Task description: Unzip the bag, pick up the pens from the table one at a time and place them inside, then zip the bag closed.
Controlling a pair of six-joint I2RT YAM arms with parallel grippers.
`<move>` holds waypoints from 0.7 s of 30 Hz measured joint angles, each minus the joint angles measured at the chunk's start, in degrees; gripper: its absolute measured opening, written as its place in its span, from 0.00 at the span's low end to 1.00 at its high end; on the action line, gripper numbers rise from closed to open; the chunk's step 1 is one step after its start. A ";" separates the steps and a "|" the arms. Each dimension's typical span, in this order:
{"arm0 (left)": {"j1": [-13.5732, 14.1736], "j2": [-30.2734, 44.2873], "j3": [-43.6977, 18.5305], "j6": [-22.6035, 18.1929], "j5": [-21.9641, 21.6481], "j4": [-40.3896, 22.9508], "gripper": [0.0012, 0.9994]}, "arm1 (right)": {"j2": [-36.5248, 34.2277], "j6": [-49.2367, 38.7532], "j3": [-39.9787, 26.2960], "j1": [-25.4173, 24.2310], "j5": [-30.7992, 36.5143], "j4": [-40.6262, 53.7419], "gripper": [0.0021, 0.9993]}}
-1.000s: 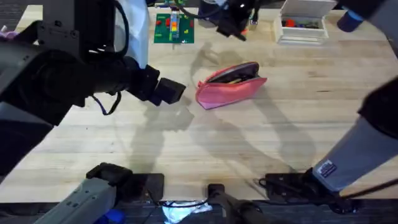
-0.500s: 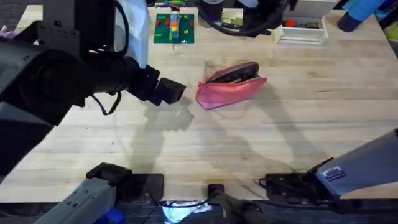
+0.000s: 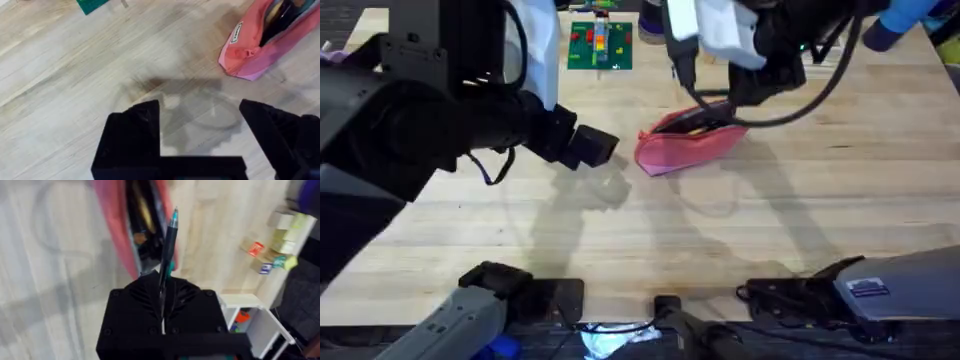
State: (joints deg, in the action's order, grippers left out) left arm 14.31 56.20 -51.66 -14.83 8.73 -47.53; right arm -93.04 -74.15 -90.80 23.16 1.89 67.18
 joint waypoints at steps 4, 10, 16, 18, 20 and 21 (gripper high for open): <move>0.00 -0.02 0.00 0.00 0.00 0.00 0.99 | 0.07 -1.84 3.23 0.02 0.40 -1.01 0.03; 0.00 -0.02 0.00 0.00 -0.02 0.10 0.99 | -0.21 -4.80 5.15 0.02 2.20 -2.50 0.03; 0.00 0.34 0.00 0.00 0.00 0.35 1.00 | -2.77 -7.39 5.17 0.23 3.05 -4.91 0.03; 0.00 0.89 0.00 0.00 0.00 0.38 1.00 | -3.91 -7.83 5.17 0.60 3.09 -4.97 0.03; 0.00 1.63 0.00 0.00 0.00 0.39 1.00 | -5.06 -8.22 5.19 1.20 3.13 -5.03 0.03; 0.00 1.94 0.00 0.00 0.00 0.40 1.00 | -5.58 -8.35 5.20 1.63 3.19 -5.13 0.03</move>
State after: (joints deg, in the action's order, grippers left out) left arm 14.31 58.14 -51.66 -14.83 8.73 -47.13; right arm -98.62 -82.51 -85.60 24.79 5.08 62.06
